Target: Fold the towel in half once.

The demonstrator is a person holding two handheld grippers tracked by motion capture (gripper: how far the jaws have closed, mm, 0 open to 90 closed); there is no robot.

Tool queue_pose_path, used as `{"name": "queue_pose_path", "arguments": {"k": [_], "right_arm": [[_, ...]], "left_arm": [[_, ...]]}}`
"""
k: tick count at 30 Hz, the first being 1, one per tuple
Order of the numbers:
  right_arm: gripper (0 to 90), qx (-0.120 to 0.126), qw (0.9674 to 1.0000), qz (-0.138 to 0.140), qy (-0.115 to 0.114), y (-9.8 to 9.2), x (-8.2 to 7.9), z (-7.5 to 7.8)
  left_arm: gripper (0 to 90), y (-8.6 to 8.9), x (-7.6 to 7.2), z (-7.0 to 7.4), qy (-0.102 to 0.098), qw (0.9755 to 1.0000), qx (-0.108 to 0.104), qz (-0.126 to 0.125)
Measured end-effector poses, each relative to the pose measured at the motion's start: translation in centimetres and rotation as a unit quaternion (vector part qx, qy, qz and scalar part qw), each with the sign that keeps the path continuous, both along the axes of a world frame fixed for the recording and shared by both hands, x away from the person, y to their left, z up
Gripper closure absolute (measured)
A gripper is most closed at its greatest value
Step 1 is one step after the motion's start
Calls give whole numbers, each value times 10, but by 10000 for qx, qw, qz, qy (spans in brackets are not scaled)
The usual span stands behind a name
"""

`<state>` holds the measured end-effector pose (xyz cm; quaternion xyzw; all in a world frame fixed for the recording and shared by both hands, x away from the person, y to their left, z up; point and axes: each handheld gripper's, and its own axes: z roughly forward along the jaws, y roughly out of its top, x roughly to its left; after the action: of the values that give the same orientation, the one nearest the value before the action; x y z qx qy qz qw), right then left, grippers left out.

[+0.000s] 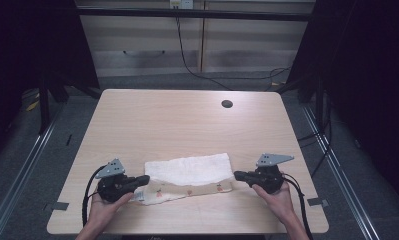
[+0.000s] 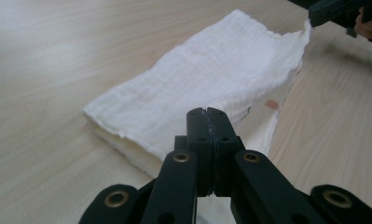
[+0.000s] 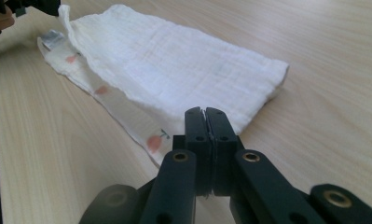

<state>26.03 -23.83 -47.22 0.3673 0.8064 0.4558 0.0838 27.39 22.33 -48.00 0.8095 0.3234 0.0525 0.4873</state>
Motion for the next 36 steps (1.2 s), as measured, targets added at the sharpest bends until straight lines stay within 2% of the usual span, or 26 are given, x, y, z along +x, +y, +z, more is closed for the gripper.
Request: {"name": "queue_pose_path", "arguments": {"k": [2, 3, 6, 11, 14, 17, 19, 22, 26, 30, 32, 34, 36], "right_arm": [[889, -12, 10000, -29, 76, -1, 1, -4], [889, -37, 9999, -34, 93, -1, 1, -6], [889, -60, 9998, -16, 171, -2, -4, -10], [887, -185, 9994, 50, 280, 1, -13, -16], [883, -171, 9995, 51, 258, 2, -15, -17], [876, -105, 9995, 58, 287, 2, -15, -17], [875, -163, 9994, 88, 300, 3, -16, -18], [875, -202, 9993, 123, 275, 5, -19, -18], [866, -195, 9992, 115, 319, 4, -22, -18], [827, -180, 9991, 69, 379, 0, -31, -19], [821, -169, 9992, 43, 358, -2, -35, -18], [784, -30, 9995, -31, 307, -5, -35, -15], [784, 97, 9995, -92, 282, -7, -32, -12]], "left_arm": [[894, 1, 0, -3, 72, 9999, 70, -63], [894, 0, 0, -4, 42, 9999, 89, -95], [894, 0, -1, -7, 116, 9999, -6, -111], [889, 0, -1, -15, 302, 9994, 153, -66], [870, 0, -2, -13, 311, 9995, 43, -102], [772, 3, -1, -11, 355, 9992, -175, -17], [764, 5, -1, -10, 379, 9987, -327, 23], [755, 8, 0, -9, 400, 9983, -425, 63], [741, 4, 1, -9, 397, 9986, -339, 27], [727, 0, 3, -9, 382, 9990, -243, -18], [728, -2, 4, -11, 370, 9992, -117, -43], [727, -5, 5, -12, 372, 9993, -73, -68], [727, -6, 8, -12, 360, 9993, -65, -68]]}}
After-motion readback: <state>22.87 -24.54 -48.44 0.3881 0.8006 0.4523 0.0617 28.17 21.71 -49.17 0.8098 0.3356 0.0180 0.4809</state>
